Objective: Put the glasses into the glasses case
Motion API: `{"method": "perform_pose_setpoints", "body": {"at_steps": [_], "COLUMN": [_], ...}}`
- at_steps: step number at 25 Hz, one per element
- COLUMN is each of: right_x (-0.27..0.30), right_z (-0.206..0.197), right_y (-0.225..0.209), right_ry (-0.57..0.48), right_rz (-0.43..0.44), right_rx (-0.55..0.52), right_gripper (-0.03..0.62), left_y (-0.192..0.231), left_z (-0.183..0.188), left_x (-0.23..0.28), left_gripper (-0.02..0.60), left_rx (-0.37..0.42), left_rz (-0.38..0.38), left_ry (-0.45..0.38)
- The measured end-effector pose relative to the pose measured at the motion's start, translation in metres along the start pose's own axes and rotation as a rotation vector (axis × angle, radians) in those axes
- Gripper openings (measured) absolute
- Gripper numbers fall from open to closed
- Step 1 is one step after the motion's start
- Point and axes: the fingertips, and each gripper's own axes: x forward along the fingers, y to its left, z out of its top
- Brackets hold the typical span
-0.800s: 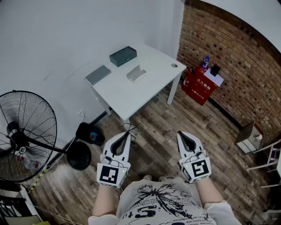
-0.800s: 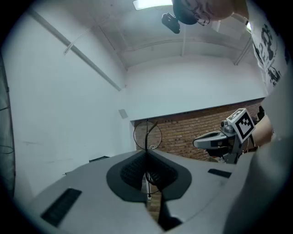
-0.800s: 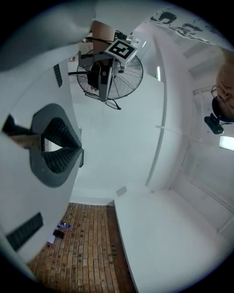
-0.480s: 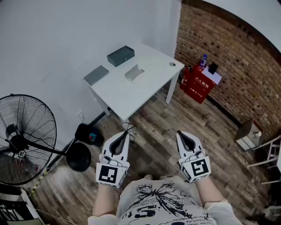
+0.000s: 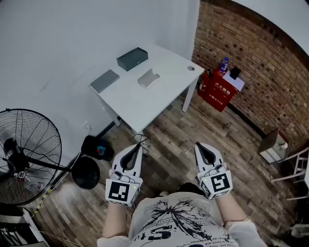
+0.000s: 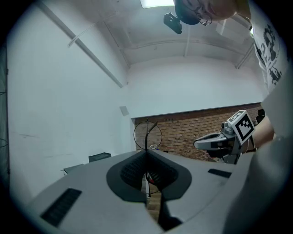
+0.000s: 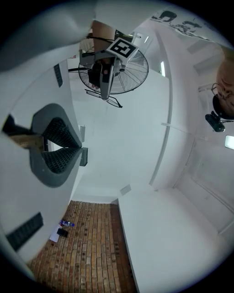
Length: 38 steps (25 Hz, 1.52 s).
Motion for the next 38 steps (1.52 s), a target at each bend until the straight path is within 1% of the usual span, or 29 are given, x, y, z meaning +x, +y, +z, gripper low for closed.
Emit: {"method": "perform_pose_setpoints", "body": {"at_steps": [2, 5, 8, 10, 13, 15, 17, 20, 22, 24, 28, 32, 38], "right_x": [0.013, 0.036, 0.065, 0.088, 0.125, 0.153, 0.183, 0.226, 0.25, 0.272, 0.308, 0.341, 0.393], "right_z": [-0.004, -0.01, -0.018, -0.022, -0.023, -0.018, -0.011, -0.003, -0.001, -0.003, -0.016, -0.025, -0.034], "right_y": [-0.003, -0.016, -0.042, -0.063, -0.095, -0.123, -0.153, -0.185, -0.206, -0.228, -0.267, -0.287, -0.29], "right_ry": [0.005, 0.002, -0.011, -0.015, -0.02, -0.027, -0.034, -0.044, -0.049, -0.048, -0.015, 0.005, 0.029], "right_rz": [0.008, 0.035, 0.065, 0.083, 0.136, 0.18, 0.229, 0.33, 0.386, 0.426, 0.478, 0.52, 0.577], "right_rx": [-0.001, 0.002, 0.007, 0.012, 0.006, -0.015, -0.029, -0.067, -0.095, -0.101, -0.09, -0.08, -0.089], "right_gripper": [0.014, 0.014, 0.014, 0.014, 0.014, 0.014, 0.015, 0.015, 0.015, 0.014, 0.015, 0.014, 0.015], "left_y": [0.009, 0.017, 0.022, 0.028, 0.038, 0.046, 0.053, 0.06, 0.064, 0.065, 0.066, 0.076, 0.111], "left_z": [-0.008, -0.017, -0.018, -0.023, -0.025, -0.025, -0.019, -0.01, -0.014, -0.02, -0.034, -0.044, -0.058], "left_x": [0.006, 0.022, 0.052, 0.075, 0.11, 0.14, 0.175, 0.219, 0.246, 0.274, 0.32, 0.348, 0.384], "left_gripper": [0.015, 0.015, 0.015, 0.015, 0.015, 0.015, 0.015, 0.015, 0.015, 0.015, 0.015, 0.015, 0.015], "left_rx": [0.005, 0.033, 0.023, 0.034, 0.058, 0.087, 0.093, 0.062, 0.047, 0.032, 0.01, 0.002, 0.014], "left_rz": [0.004, 0.015, 0.058, 0.087, 0.155, 0.202, 0.257, 0.349, 0.396, 0.433, 0.49, 0.525, 0.549], "left_ry": [0.021, 0.054, 0.028, 0.039, 0.067, 0.105, 0.109, 0.081, 0.098, 0.106, 0.123, 0.163, 0.238]}}
